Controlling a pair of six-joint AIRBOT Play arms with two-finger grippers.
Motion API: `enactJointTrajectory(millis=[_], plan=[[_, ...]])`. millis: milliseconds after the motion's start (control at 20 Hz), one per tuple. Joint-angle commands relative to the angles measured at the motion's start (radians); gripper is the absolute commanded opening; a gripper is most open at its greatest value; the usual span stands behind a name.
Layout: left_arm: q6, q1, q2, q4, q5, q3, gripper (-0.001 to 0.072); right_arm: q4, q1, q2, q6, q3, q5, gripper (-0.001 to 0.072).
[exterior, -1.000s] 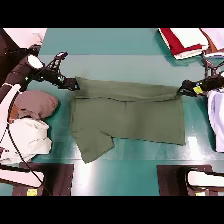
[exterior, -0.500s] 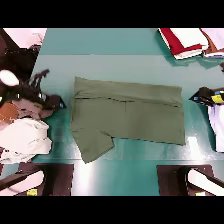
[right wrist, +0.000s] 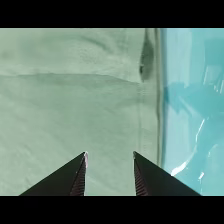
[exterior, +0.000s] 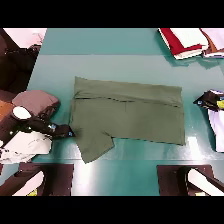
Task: Fold the shirts.
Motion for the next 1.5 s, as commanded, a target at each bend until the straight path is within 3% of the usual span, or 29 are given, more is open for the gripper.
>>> enactJointTrajectory(millis=[0,250,350,600,650,700,900,1450], plan=[[-0.061,-0.124,0.011,-0.019,0.089,-0.048,0.0492,0.0,0.02,0.003,0.0,-0.002,0.0,0.0334],[-0.112,-0.164,0.011,-0.021,0.153,-0.054,0.0486,0.0,0.011,0.003,0.0,-0.002,0.018,0.0334],[-0.106,-0.164,0.011,-0.045,0.178,-0.053,0.0049,-0.02,0.004,0.003,0.0,-0.006,0.06,0.0334],[-0.055,-0.164,0.011,-0.112,0.176,-0.016,0.0037,-0.111,-0.141,0.072,-0.001,-0.225,0.093,0.0352],[-0.045,-0.164,0.011,-0.113,0.176,0.001,0.0037,-0.118,-0.185,0.075,-0.009,-0.281,0.105,0.043],[-0.036,-0.164,0.011,-0.117,0.178,0.017,0.0037,-0.105,-0.238,0.067,-0.035,-0.333,0.116,0.0462],[-0.024,-0.164,0.011,-0.117,0.184,0.051,0.0037,0.026,-0.388,-0.021,-0.139,-0.483,0.103,0.0443],[-0.024,-0.164,0.011,-0.117,0.196,0.051,0.0037,0.013,-0.353,-0.061,-0.119,-0.524,0.08,0.0431]])
